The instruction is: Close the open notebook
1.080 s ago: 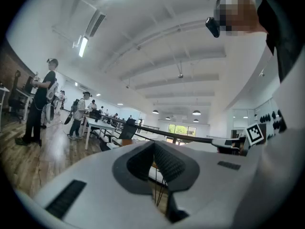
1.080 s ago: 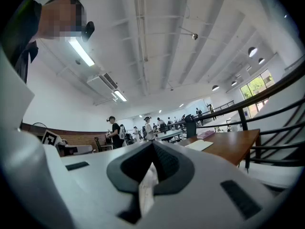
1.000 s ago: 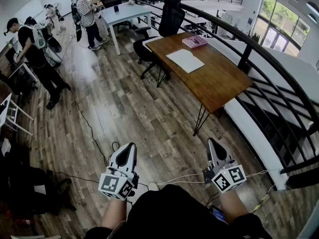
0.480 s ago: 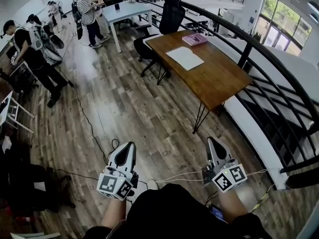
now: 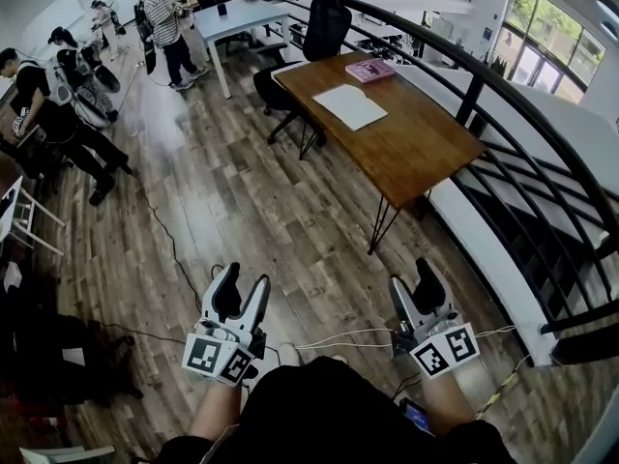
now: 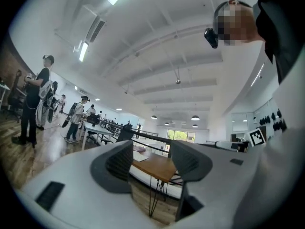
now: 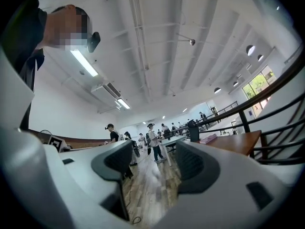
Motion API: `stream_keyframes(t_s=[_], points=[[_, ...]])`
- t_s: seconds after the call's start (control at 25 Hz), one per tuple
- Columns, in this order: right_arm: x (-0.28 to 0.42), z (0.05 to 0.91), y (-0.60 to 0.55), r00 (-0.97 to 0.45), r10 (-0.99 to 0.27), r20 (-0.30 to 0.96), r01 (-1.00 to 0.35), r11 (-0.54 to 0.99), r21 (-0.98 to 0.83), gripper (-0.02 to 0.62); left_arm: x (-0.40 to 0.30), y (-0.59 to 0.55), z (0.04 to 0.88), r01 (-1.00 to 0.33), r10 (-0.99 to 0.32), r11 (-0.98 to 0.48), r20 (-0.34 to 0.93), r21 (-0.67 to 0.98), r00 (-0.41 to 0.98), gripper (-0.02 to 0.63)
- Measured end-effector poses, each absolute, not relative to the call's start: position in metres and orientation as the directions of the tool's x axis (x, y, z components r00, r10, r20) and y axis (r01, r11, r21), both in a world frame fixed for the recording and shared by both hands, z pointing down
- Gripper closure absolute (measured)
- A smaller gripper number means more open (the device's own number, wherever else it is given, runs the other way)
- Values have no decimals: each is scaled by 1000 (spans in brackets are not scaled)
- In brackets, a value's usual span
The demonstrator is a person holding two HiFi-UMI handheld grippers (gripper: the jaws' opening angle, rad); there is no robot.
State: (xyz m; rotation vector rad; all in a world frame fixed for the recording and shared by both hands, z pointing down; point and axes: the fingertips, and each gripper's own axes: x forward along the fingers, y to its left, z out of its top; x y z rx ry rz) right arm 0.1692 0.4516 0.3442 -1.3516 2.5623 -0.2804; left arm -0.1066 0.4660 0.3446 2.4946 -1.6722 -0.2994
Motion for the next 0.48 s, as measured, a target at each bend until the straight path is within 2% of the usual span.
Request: stream_keyframes(t_s=[0.08,0.16,0.48], points=[[175,346,453,-551,-828,-109,-783,557,-277,265,-98,467,347,-906,-926,-378,-81,193,369,328],[181,349,454,-545,-832,-100,-791,550,-268,203,-92,470,350,-908,-926,-378,-66,182,372,314],[199,363,439,-501,-862,-80,-817,501,-287,202,-89,451,367,-903,-922,-382,-12,198,388,313]])
